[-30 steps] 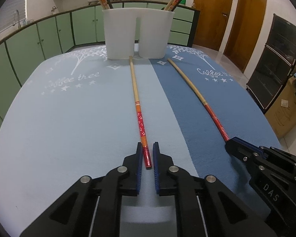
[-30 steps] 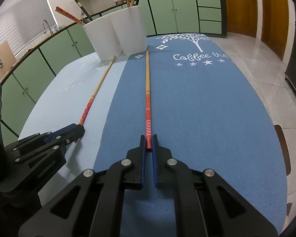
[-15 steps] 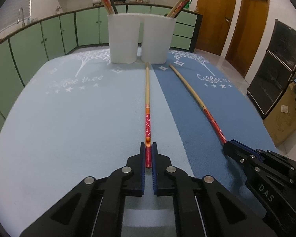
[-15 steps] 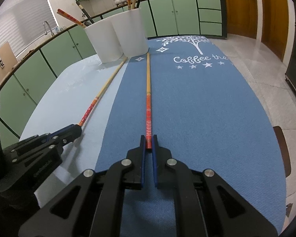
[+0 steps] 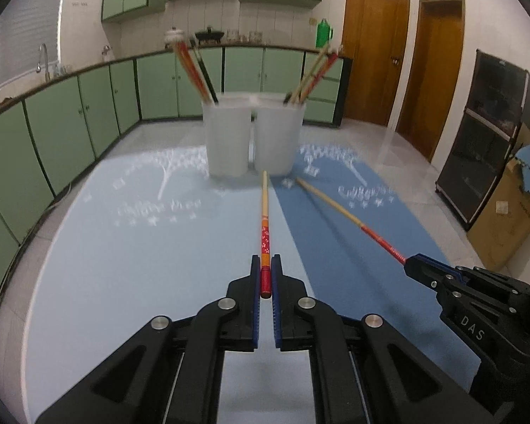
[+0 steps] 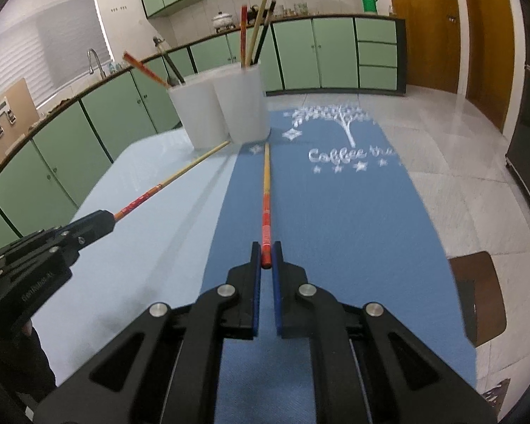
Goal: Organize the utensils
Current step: 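Grasp the other red-patterned chopstick with the left gripper while the right gripper holds its own, then lift both held chopsticks up toward the white caddy, then lower both chopsticks into the caddy compartments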
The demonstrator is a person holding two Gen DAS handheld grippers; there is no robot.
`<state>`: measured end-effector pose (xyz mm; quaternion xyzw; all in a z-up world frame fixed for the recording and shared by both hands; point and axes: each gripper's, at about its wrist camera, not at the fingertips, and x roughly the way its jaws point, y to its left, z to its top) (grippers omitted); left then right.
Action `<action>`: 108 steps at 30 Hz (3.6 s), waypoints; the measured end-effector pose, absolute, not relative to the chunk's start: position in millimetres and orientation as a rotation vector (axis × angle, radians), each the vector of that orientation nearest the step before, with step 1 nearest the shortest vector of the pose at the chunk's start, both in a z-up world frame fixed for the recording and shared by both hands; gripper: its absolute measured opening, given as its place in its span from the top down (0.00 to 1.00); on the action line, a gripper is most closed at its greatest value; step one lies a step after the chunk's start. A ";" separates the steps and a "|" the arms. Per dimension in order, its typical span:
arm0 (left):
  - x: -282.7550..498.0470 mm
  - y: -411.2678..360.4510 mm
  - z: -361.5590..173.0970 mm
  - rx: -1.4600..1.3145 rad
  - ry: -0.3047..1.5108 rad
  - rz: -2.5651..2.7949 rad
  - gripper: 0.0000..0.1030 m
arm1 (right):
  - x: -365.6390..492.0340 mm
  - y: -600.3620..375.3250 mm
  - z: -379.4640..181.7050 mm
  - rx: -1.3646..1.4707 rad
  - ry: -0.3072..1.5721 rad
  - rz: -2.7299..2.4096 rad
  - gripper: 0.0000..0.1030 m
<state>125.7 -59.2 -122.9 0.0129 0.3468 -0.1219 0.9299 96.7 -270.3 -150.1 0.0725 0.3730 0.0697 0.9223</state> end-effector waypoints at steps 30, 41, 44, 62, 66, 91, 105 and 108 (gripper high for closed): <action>144.9 -33.1 -200.7 -0.061 0.884 -0.269 0.82 | 99.8 -257.1 -196.4 0.109 0.878 0.123 0.95; 137.3 -36.8 -201.8 -0.012 0.889 -0.275 0.78 | 101.3 -259.1 -199.0 0.140 0.885 0.130 0.95; 139.1 -39.5 -202.4 -0.001 0.887 -0.266 0.83 | 102.8 -260.7 -199.1 0.146 0.885 0.128 0.95; 123.3 -30.6 -146.2 0.009 0.800 -0.268 0.95 | 97.4 -266.9 -160.0 0.133 0.791 0.133 0.95; 117.0 -24.3 -114.2 -0.001 0.726 -0.274 0.95 | 96.2 -266.5 -133.4 0.120 0.739 0.140 0.95; 182.0 -47.1 -5.0 0.085 0.508 -0.388 0.95 | 171.8 -254.4 17.1 0.040 0.622 0.298 0.95; 195.6 -48.7 66.6 0.103 0.327 -0.394 0.95 | 208.5 -255.7 103.3 0.045 0.494 0.405 0.95; 209.3 -48.8 88.7 0.097 0.269 -0.378 0.95 | 224.9 -252.3 130.0 0.019 0.428 0.389 0.95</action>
